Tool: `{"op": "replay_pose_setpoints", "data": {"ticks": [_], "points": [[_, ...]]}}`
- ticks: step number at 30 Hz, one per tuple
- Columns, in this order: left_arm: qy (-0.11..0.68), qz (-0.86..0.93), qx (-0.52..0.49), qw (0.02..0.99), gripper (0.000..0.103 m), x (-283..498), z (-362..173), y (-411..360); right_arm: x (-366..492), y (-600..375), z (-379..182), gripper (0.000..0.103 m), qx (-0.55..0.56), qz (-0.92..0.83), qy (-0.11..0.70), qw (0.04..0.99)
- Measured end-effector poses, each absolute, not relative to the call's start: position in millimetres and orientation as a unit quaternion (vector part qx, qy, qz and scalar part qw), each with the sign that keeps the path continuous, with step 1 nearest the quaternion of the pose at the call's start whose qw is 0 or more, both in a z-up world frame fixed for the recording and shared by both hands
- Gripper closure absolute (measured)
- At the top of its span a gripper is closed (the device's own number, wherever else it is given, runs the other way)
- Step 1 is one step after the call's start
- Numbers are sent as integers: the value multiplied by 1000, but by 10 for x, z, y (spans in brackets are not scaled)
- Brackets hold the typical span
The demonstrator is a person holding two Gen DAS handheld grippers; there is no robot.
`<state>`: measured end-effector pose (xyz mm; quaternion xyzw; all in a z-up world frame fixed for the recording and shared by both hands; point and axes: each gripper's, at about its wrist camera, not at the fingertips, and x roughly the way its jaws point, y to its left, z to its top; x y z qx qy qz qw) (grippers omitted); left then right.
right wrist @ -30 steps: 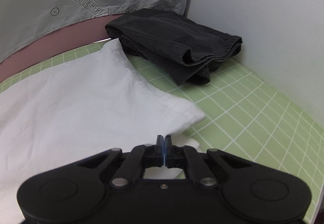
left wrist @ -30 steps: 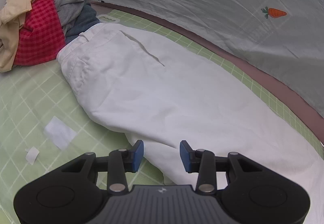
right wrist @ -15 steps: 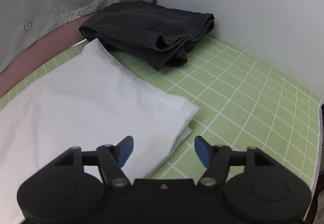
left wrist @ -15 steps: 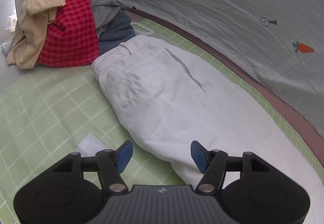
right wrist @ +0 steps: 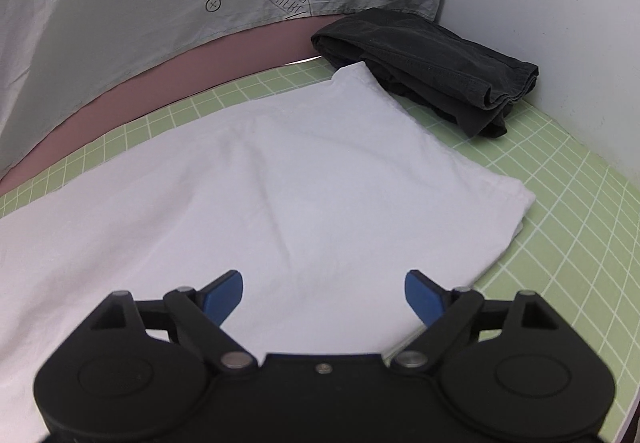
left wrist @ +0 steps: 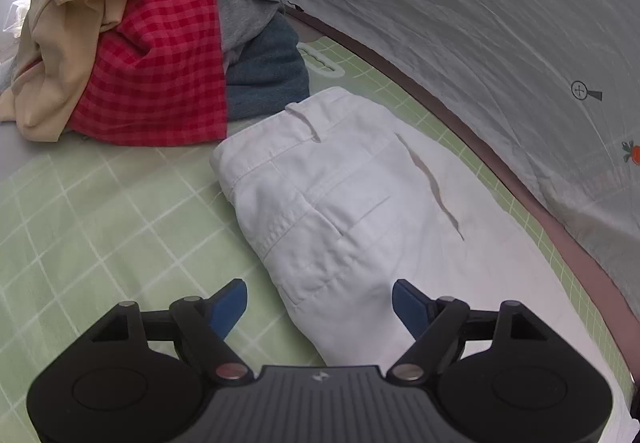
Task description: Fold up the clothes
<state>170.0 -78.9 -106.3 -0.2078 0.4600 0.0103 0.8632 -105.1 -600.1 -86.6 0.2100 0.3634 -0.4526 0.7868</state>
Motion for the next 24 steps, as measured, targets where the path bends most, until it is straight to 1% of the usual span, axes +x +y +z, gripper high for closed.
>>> {"op": "replay_pose_setpoints", "data": {"ticks": [3,7,9,14,17,19,20,21,22,23,24], "points": [[458,8,-244,855,17,1818,-1151,-664,-924,-5825,-917,14,202,-445,378,786],[455,-9,-272,848,14,1927,-1257,-635,-819,-5731,-953,14,204,-440,390,783],[453,-13,-287,844,11,1971,-1304,-632,-787,-5715,-959,14,197,-439,396,782],[458,-18,-303,835,9,2084,-1406,-671,-778,-5737,-985,14,190,-445,408,775],[458,-17,-296,838,12,2120,-1404,-714,-804,-5790,-1016,14,193,-448,413,769],[461,-19,-287,840,29,2142,-1386,-751,-833,-5816,-1036,14,195,-451,416,765],[461,-25,-285,840,45,2154,-1372,-764,-849,-5830,-1045,14,197,-452,415,764],[462,-24,-281,841,56,2162,-1351,-776,-865,-5845,-1053,14,199,-453,415,763],[461,-21,-276,843,61,2161,-1320,-793,-881,-5859,-1062,14,201,-454,415,762],[453,-22,-266,850,72,2141,-1260,-841,-898,-5873,-1069,14,203,-454,415,762],[443,-24,-254,860,76,2110,-1182,-910,-918,-5890,-1076,14,204,-455,415,761]]}}
